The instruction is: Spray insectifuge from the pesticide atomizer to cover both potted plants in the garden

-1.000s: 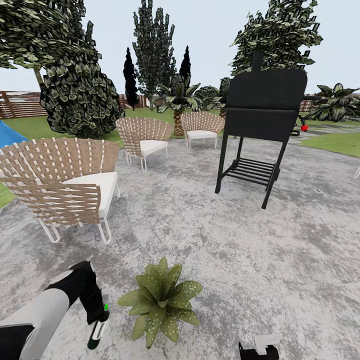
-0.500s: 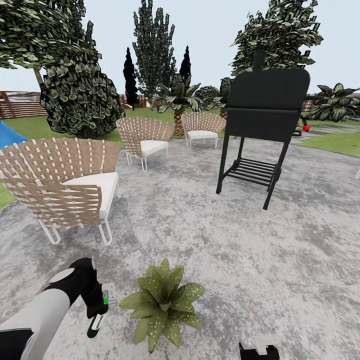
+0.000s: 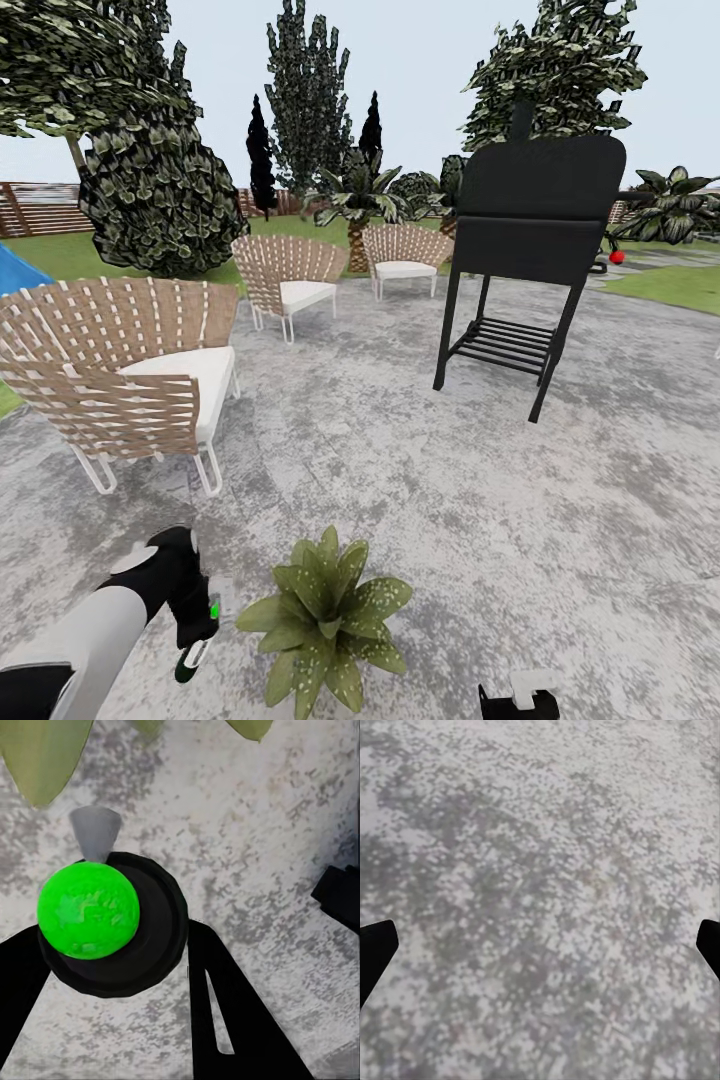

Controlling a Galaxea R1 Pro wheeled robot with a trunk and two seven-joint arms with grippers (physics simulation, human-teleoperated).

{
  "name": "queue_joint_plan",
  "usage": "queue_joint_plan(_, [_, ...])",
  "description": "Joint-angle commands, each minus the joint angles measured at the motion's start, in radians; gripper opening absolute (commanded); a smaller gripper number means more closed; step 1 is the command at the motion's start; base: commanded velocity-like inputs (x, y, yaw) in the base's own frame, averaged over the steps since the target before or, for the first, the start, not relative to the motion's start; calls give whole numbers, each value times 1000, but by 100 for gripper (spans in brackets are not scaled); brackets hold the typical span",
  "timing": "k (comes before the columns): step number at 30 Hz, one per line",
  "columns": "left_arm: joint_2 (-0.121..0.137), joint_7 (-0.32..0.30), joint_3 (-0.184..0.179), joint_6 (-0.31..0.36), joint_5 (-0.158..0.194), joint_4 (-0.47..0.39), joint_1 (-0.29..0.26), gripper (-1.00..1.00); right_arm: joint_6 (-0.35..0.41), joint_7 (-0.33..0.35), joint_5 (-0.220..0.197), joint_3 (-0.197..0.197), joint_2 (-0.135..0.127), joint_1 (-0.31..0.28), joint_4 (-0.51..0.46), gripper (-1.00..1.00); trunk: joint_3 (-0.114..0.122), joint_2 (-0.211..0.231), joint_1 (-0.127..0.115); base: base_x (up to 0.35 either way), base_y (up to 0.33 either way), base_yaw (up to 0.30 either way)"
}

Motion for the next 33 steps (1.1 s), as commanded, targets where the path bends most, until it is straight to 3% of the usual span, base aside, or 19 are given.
queue_joint_plan(1, [3,9,2,-29,-8,11,17,-100,-3,-3,11,-8,0,-1,1,100,-1,0,0,0,0,0])
queue_joint_plan(6, [29,97,4,-63,-8,20,56,-100,-3,-3,11,-8,0,-1,1,100,-1,0,0,0,0,0])
queue_joint_plan(11, [19,184,16,-41,-2,13,58,-100,-3,-3,11,-8,0,-1,1,100,-1,0,0,0,0,0])
queue_joint_plan(12, [18,194,13,-7,-1,5,58,-100,-3,-3,11,-8,0,-1,1,100,-1,0,0,0,0,0])
queue_joint_plan(14, [13,197,7,44,-3,-1,50,-100,-3,-3,11,-8,0,-1,1,100,-1,0,0,0,0,0])
queue_joint_plan(16, [14,198,6,49,-7,0,50,-100,-3,-3,11,-8,0,-1,1,100,-1,0,0,0,0,0])
queue_joint_plan(22, [46,221,12,48,-1,20,58,-100,-3,-3,11,-8,0,-1,1,100,-1,0,0,0,0,0])
queue_joint_plan(27, [35,275,18,47,11,59,59,-100,-3,-2,11,-8,0,-1,1,100,-1,0,0,0,0,0])
queue_joint_plan(29, [31,279,17,48,17,52,58,-100,-3,-3,11,-8,0,-1,1,100,-1,0,0,0,0,0])
queue_joint_plan(33, [-1,273,13,51,18,-5,50,-100,-3,-3,11,-8,0,-1,1,100,-1,0,0,0,0,0])
